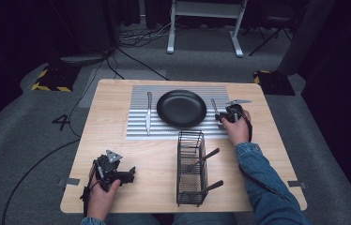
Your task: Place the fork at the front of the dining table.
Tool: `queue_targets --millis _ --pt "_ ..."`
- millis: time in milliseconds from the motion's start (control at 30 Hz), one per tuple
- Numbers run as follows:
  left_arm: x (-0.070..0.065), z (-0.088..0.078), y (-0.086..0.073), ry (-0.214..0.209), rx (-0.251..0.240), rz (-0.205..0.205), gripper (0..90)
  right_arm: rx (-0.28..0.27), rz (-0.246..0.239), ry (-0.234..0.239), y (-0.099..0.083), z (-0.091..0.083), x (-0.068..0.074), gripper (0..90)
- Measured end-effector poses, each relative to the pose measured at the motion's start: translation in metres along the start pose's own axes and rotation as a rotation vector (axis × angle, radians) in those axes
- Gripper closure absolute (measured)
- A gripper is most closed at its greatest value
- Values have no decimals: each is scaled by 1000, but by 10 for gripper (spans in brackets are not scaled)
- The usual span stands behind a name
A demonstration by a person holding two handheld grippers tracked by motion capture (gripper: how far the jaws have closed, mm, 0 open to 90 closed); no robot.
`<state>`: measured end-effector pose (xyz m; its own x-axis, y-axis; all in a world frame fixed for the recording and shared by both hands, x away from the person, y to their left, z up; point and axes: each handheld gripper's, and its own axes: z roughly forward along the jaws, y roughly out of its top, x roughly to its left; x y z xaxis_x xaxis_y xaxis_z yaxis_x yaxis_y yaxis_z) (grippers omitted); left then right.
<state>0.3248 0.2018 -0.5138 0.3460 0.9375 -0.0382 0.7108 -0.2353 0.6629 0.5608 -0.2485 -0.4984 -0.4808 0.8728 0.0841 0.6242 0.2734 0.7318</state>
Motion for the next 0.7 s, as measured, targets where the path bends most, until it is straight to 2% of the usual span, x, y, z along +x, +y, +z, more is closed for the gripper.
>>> queue_targets --millis 267,467,500,567,633,667,700 --pt "0 0 0 0 0 0 2 12 19 45 -4 -2 10 675" --pt "0 0 0 0 0 0 2 -3 19 42 -2 -7 9 666" --pt "0 0 0 0 0 0 2 -26 19 40 2 -14 9 649" --pt "0 0 0 0 0 0 2 -36 14 39 3 -16 9 637" --pt "0 0 0 0 0 0 2 -71 -3 38 9 -31 10 596" --pt "0 0 0 0 0 0 2 -71 -3 38 9 -31 10 596" --pt "0 0 0 -1 1 3 1 -93 -10 43 11 -41 12 575"
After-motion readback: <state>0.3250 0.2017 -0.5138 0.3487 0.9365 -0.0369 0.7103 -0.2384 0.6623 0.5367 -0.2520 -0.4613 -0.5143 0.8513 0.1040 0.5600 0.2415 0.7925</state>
